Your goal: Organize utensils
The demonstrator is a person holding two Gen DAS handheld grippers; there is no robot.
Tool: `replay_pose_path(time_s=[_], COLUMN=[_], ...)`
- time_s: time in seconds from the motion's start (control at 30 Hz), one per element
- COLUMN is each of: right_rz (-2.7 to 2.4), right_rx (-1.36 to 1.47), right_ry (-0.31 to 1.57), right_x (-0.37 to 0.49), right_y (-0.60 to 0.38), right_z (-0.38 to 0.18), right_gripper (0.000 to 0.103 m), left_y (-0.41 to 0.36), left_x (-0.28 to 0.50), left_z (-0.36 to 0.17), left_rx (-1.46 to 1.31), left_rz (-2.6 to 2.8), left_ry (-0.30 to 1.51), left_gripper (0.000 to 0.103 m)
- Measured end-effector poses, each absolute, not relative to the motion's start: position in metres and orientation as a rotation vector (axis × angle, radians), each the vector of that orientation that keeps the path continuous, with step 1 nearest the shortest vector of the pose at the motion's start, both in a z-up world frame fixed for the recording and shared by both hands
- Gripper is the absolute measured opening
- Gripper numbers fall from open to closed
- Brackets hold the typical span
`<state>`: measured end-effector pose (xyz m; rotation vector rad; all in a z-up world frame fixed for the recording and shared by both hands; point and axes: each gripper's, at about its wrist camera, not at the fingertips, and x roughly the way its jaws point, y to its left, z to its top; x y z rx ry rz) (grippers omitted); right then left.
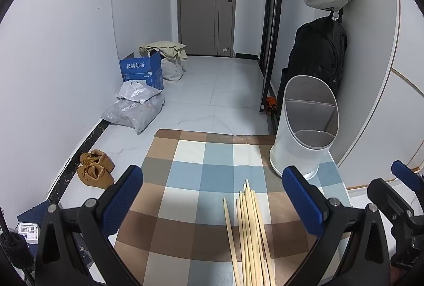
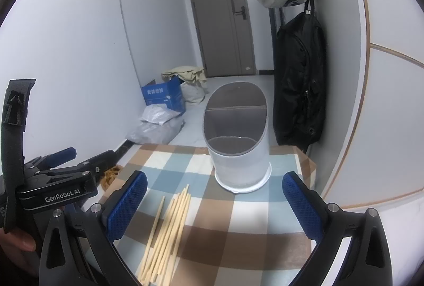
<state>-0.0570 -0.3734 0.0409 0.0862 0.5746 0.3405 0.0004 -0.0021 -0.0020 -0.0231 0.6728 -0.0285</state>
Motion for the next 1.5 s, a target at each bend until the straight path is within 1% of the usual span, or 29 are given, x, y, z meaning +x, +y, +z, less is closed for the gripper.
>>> replay_pose_path(time_s=[0.83,1.0,1.07,1.13,1.2,1.23,1.27,1.3,1.37,1.43,1.47,1.5], right_rz=[0.333,0.317,0.306,0.309,0.3,0.297,0.298,0.3,0.302,0.304,0.303,0.302], right_rx=[0.083,0.087,0.09,0.101,0.106,0.105,0.109,0.113,0.126,0.138,0.141,0.146], right_ry=[0.585,0.603,0.617,0.632,0.649,0.656,0.668,0.674,0.683,0.691,0.694,0.697], right_x=[-0.058,-0.055,-0.052,-0.05,-0.047,-0.046,-0.044,-0.044,-0.043,-0.041,-0.04,-0.039], right_y=[-0.375,-0.377,-0.378,-0.379,-0.381,-0.381,-0.381,-0.382,-0.384,-0.386,-0.387,-0.388], right_z=[0.039,0.037,0.036,0.035,0.034,0.033,0.032,0.032,0.031,0.03,0.03,0.03], right_gripper=[0.103,0.103,0.101,0.098,0.097,0.097,0.097,0.097,0.097,0.097,0.097,0.097], left_y=[-0.003,-0.001,0.003,0.008,0.014,0.017,0.02,0.021,0.02,0.015,0.012,0.008], left_x=[0.001,0.007,0.015,0.024,0.033,0.037,0.041,0.041,0.043,0.043,0.041,0.041], left_z=[-0.002,-0.011,-0.023,-0.038,-0.057,-0.067,-0.08,-0.088,-0.1,-0.108,-0.109,-0.11], left_rx=[-0.032,-0.045,-0.055,-0.07,-0.097,-0.111,-0.126,-0.13,-0.138,-0.116,-0.107,-0.101], left_rz=[-0.047,-0.061,-0.056,-0.049,-0.049,-0.049,-0.051,-0.046,-0.059,-0.067,-0.072,-0.085], left_ry=[0.686,0.744,0.813,0.901,1.004,1.059,1.12,1.154,1.213,1.253,1.259,1.269], left_gripper=[0.102,0.102,0.101,0.095,0.087,0.084,0.077,0.068,0.06,0.059,0.055,0.054])
